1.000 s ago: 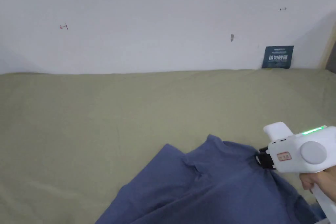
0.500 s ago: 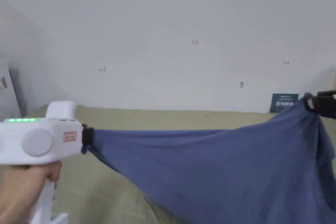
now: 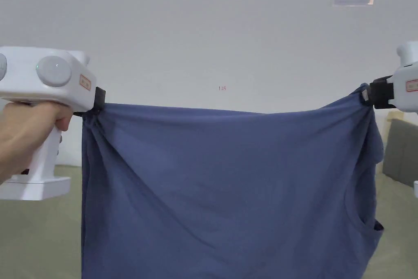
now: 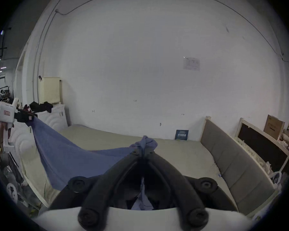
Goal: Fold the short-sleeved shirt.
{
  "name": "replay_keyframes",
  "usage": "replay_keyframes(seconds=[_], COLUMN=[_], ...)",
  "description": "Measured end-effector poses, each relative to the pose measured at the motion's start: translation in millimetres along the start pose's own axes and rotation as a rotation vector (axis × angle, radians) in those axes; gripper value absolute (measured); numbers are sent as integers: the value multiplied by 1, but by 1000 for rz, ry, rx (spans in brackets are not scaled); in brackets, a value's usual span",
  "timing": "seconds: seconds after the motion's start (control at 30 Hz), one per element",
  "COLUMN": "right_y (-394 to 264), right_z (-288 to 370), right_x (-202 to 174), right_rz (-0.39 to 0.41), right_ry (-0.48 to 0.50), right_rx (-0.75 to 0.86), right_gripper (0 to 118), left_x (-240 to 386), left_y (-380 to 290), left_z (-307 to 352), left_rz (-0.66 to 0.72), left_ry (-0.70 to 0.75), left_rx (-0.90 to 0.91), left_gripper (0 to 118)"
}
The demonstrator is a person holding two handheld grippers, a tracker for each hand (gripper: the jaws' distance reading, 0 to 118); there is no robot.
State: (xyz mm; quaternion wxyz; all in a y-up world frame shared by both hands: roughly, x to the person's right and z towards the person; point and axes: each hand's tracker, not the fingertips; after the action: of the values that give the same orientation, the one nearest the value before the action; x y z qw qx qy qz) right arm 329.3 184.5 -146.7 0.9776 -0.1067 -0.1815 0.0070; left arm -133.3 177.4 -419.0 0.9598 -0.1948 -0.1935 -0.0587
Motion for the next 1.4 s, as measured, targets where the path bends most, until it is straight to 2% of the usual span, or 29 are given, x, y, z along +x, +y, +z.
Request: replay_keyframes(seconds=[0.23, 0.37, 0.83, 0.93, 1.03, 1.1, 1.23, 1.37, 1.4], right_y=[17, 31, 98, 111, 118, 119, 104, 66, 50], right_z=[-40, -71, -192, -222, -251, -270, -305, -333, -339], right_x=[-6, -4, 2, 7, 9, 10, 14, 19, 20], right_rz=[13, -5, 73, 71, 65, 88, 76, 46, 41], right_ry=[-12, -15, -88, -92, -100, -113, -137, -122, -122], right_rx=[4, 2, 8, 23, 39, 37, 13, -23, -73], right_gripper=[3, 3, 3, 3, 3, 3, 3, 3, 3], left_x=[3, 2, 12, 15, 24, 30, 40, 47, 49], left_y=[6, 13, 97, 113, 124, 125, 116, 85, 73], left_z=[-19, -49, -174, -197, -223, -239, -271, -302, -311], left_rz=[-1, -1, -9, 42, 14, 9, 2, 16, 5], left_ry=[29, 50, 110, 121, 151, 161, 172, 168, 164], left_rx=[1, -8, 6, 41, 61, 60, 70, 35, 14], left_gripper=[3, 3, 3, 3, 3, 3, 3, 3, 3])
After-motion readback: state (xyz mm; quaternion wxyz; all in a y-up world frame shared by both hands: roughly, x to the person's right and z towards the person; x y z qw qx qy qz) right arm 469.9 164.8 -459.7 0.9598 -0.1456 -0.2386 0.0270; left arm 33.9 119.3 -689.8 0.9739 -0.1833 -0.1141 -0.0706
